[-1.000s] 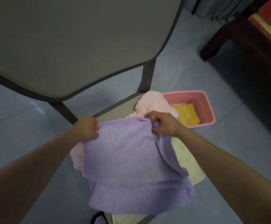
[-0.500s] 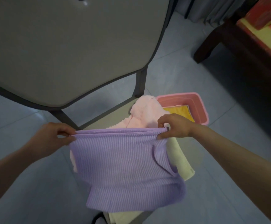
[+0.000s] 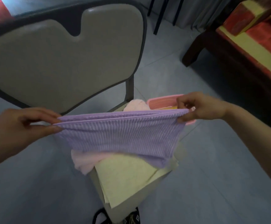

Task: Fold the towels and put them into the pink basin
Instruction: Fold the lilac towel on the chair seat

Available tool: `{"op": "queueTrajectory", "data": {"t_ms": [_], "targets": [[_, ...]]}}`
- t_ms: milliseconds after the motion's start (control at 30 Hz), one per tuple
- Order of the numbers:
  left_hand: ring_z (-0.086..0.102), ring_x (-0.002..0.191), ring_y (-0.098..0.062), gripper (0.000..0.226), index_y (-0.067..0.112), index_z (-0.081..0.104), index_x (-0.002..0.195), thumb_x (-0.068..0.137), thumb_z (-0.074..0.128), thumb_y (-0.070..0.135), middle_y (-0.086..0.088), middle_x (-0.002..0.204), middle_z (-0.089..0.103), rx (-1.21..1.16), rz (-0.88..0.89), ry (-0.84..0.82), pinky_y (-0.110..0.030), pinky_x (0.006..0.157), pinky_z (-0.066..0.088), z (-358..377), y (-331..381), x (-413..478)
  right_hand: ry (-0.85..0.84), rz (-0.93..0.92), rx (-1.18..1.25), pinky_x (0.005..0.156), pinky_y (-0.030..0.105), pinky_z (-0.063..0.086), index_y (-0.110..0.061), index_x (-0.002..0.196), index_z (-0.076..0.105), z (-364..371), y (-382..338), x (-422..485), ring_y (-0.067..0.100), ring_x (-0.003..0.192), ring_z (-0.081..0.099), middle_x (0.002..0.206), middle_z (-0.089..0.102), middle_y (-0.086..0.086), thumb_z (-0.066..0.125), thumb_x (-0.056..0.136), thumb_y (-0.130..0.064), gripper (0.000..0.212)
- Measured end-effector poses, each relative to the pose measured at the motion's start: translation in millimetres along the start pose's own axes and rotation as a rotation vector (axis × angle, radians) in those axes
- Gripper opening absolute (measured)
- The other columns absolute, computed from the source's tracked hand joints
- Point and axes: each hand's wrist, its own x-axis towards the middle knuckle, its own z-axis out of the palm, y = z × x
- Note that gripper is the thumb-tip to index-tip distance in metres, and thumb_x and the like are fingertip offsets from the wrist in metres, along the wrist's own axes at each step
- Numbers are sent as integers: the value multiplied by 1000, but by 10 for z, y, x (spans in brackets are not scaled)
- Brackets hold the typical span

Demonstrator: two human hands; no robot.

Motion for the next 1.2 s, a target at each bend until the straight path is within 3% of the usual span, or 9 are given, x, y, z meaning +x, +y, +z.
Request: {"op": "queueTrajectory", "data": {"t_ms": [133,300,467,567,633,700,867,1067,1200], "targets": [[64,82,9,16,56,63,83,75,56,67,30,98,64,200,157,-206,-11,71,53,-57,510,83,94,11,-225,56,30,32,-24,59,40,-223,-176,6,14,55,35,56,42,-6,73,63,-33,34],[65,79,6,18,54,62,84,68,64,45,25,95,66,166,119,-63,-12,72,54,-201,728,68,66,44,-48,65,27,46,-23,74,65,-435,-372,-111,12,66,57,74,65,1,81,70,-10,21],[69,72,-6,40,45,61,101,65,68,61,12,87,71,23,30,-244,-18,66,56,-177,739,-349,-223,43,206,82,22,51,-10,81,74,-420,-372,-460,13,96,65,102,70,-1,82,68,-7,16],[65,69,-8,14,39,64,84,75,70,29,13,80,65,58,49,-396,-18,62,53,92,644,-635,-428,65,404,93,36,52,-7,91,73,-163,-209,-635,20,113,60,120,66,9,78,74,-6,17],[67,76,-7,22,39,65,86,74,65,20,12,85,68,-27,-10,-425,-17,68,54,381,545,-835,-531,121,537,83,40,55,-13,87,71,111,-28,-708,19,98,63,104,69,12,74,78,-4,14],[67,83,0,26,43,62,97,73,57,33,16,89,70,-110,-107,-465,-14,73,52,707,373,-1001,-534,214,593,74,29,52,-13,86,68,455,191,-753,12,83,59,85,64,0,69,81,-1,13],[47,64,-8,35,35,60,86,63,62,61,2,70,60,-301,-415,-191,-28,62,38,1521,-410,-1174,-187,384,581,65,22,41,-9,82,56,1491,706,-751,6,72,51,74,52,-5,66,85,-20,15],[47,59,4,14,14,55,89,89,51,27,7,66,55,-286,-481,116,-22,57,41,1935,-852,-806,365,445,688,59,17,44,-5,92,62,2081,945,-464,4,68,55,78,62,-2,72,75,-47,46],[50,73,-2,27,7,52,97,87,44,31,6,83,53,-167,-473,264,-21,63,39,2065,-912,-511,594,479,629,53,10,39,-5,89,60,2165,953,-116,-7,56,46,74,56,-1,66,88,-16,13]]}}
